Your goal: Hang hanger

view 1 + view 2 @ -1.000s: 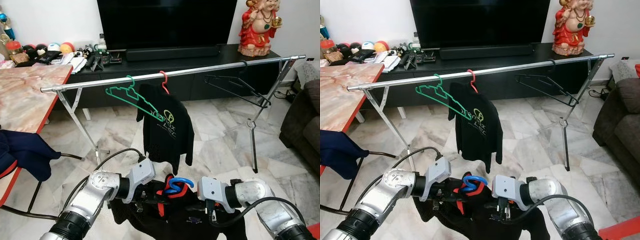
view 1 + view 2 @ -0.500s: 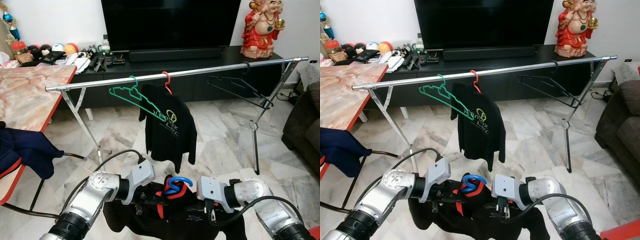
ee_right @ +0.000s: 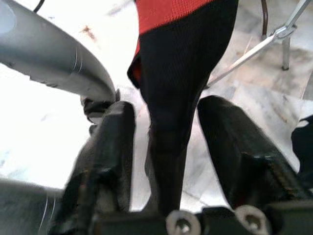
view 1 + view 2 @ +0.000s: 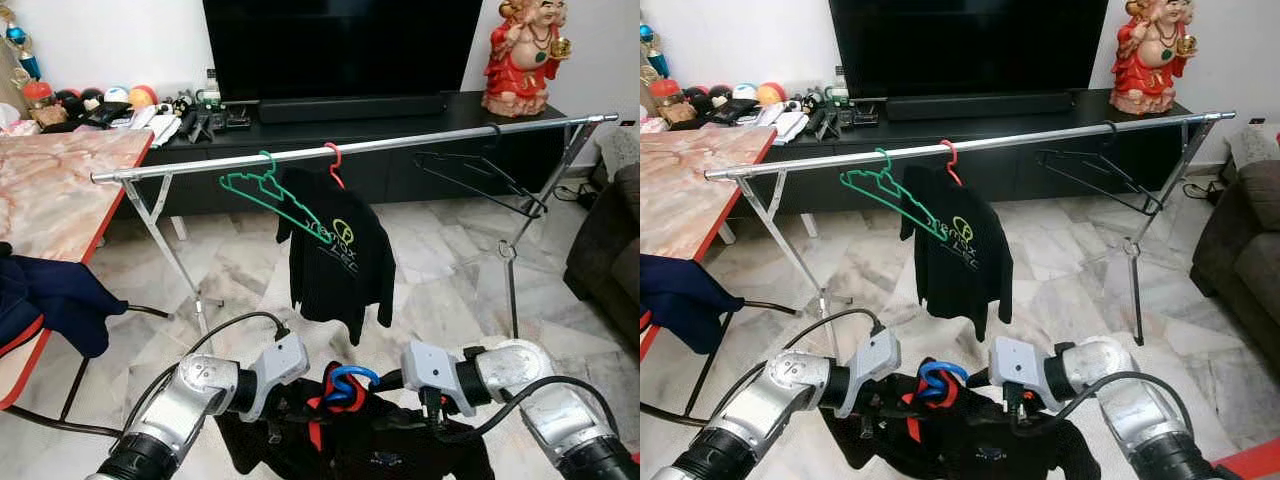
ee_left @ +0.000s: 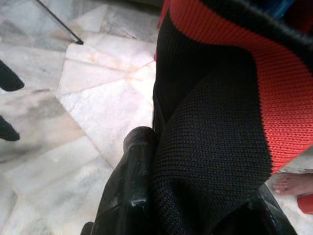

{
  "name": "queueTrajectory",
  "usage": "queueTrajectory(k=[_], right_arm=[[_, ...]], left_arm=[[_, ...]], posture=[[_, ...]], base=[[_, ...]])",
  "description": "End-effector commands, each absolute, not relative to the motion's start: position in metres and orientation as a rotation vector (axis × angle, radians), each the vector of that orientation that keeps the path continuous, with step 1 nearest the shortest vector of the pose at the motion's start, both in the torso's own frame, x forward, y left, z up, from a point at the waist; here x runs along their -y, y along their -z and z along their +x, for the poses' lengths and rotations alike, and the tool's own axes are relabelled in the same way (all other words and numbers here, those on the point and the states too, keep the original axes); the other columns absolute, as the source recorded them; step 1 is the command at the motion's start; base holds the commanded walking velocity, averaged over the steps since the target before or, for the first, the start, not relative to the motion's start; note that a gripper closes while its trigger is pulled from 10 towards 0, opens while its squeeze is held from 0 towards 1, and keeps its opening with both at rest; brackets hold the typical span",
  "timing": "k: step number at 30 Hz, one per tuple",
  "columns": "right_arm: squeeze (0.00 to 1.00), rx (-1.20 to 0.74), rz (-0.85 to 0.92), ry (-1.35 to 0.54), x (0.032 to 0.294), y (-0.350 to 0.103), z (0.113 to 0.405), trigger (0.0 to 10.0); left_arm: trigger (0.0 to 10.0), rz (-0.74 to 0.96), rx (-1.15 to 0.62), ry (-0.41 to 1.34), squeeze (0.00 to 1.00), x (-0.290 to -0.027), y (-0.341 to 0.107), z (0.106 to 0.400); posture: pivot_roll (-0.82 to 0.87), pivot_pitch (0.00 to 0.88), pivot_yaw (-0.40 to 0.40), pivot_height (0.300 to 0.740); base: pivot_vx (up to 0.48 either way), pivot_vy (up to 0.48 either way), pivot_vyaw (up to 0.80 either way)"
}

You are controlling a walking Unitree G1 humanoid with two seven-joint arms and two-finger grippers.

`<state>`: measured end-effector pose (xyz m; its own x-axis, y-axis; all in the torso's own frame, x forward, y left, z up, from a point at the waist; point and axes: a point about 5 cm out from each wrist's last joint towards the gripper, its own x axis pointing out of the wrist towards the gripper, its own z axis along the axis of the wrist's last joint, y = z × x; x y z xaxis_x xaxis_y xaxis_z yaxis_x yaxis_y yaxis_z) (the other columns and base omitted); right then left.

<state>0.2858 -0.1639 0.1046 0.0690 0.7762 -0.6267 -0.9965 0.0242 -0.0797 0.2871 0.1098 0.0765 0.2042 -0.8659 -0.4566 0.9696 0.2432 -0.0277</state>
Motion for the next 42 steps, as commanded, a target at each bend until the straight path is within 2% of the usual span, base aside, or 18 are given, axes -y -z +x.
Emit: queueTrajectory(k=[1,7,8,9,11,13,14,15,16,17,18,21,23,26,29,36,38,42], right_arm=[[1.0,-0.483,-0.617,-1.459,0.162,-0.105,0.285,10.0],[1.0,-0.428,-0.662,-1.287,0.17,-0.108,0.299,10.0],[0.45,-0.409,-0.667,-1.223,0.173,-0.11,0.305,10.0],[0.0,-0.392,-0.665,-1.147,0.177,-0.112,0.311,10.0],[0.0,-0.362,-0.62,-0.974,0.188,-0.116,0.321,10.0],[0.0,-0.353,-0.599,-0.941,0.19,-0.116,0.321,10.0],[0.0,-0.346,-0.532,-0.84,0.196,-0.112,0.323,10.0],[0.0,-0.344,-0.514,-0.811,0.198,-0.11,0.323,10.0],[0.0,-0.347,-0.485,-0.775,0.2,-0.106,0.322,10.0],[0.0,-0.362,-0.442,-0.732,0.202,-0.101,0.321,10.0],[0.0,-0.405,-0.366,-0.613,0.209,-0.084,0.319,10.0],[0.0,-0.439,-0.323,-0.543,0.213,-0.072,0.316,10.0],[0.0,-0.508,-0.213,-0.394,0.22,-0.042,0.304,10.0],[0.0,-0.533,-0.163,-0.337,0.22,-0.029,0.297,10.0],[0.0,-0.681,-0.007,-0.137,0.22,0.02,0.26,10.0],[0.0,-0.746,0.075,-0.049,0.216,0.039,0.241,10.0],[0.0,-0.868,0.124,0.048,0.21,0.064,0.209,10.0],[0.0,-0.943,0.103,0.086,0.206,0.077,0.189,10.0]], left_arm=[[0.0,0.294,-0.401,1.283,0.0,-0.113,-0.078,0.289],[0.0,0.281,-0.389,1.225,0.0,-0.117,-0.075,0.288],[0.0,0.285,-0.387,1.215,0.0,-0.118,-0.074,0.288],[0.0,0.286,-0.387,1.198,0.0,-0.119,-0.072,0.288],[0.0,0.312,-0.388,1.119,0.0,-0.123,-0.064,0.287],[0.0,0.327,-0.391,1.078,0.0,-0.125,-0.06,0.287],[1.9,0.348,-0.402,0.959,0.0,-0.133,-0.051,0.29],[1.9,0.353,-0.401,0.917,0.0,-0.136,-0.049,0.291],[4.9,0.341,-0.397,0.849,0.0,-0.14,-0.046,0.293],[10.0,0.309,-0.397,0.794,0.0,-0.143,-0.045,0.294],[10.0,0.257,-0.381,0.682,0.0,-0.149,-0.043,0.296],[10.0,0.223,-0.376,0.635,0.0,-0.151,-0.043,0.296],[10.0,0.157,-0.346,0.547,0.0,-0.155,-0.043,0.294],[10.0,0.137,-0.332,0.516,0.0,-0.157,-0.043,0.293],[10.0,0.069,-0.271,0.426,0.0,-0.165,-0.046,0.282],[10.0,0.017,-0.257,0.363,0.0,-0.172,-0.045,0.276],[10.0,-0.03,-0.246,0.236,0.0,-0.181,-0.042,0.266],[10.0,-0.036,-0.24,0.113,0.0,-0.187,-0.041,0.257]], posture=[[-0.07,0.055,0.027,0.74],[-0.07,0.056,0.026,0.74],[-0.08,0.057,0.025,0.74],[-0.08,0.056,0.025,0.74],[-0.08,0.056,0.026,0.74],[-0.08,0.055,0.025,0.74],[-0.08,0.055,0.025,0.74],[-0.08,0.055,0.025,0.74],[-0.08,0.056,0.024,0.74],[-0.08,0.054,0.022,0.74],[-0.08,0.052,0.021,0.74],[-0.08,0.053,0.021,0.74],[-0.08,0.04,0.019,0.74],[-0.08,0.04,0.019,0.74],[-0.07,0.013,0.024,0.74],[-0.07,0.0,0.027,0.74],[-0.06,0.0,0.027,0.74],[-0.06,0.0,0.026,0.74]], base=[[0.0,0.0,0.0],[0.0,0.0,0.0],[0.0,0.0,0.0],[0.0,0.0,0.0],[0.0,0.0,0.0],[0.0,0.0,0.0],[0.0,0.0,0.0],[0.0,0.0,0.0],[0.0,0.0,0.0],[0.0,0.0,0.0],[0.0,0.0,0.0],[0.0,0.0,0.0],[0.0,0.0,0.0],[0.0,0.0,0.0],[0.0,0.0,0.0],[0.0,0.0,0.0],[0.0,0.0,0.0],[0.0,0.0,0.0]])
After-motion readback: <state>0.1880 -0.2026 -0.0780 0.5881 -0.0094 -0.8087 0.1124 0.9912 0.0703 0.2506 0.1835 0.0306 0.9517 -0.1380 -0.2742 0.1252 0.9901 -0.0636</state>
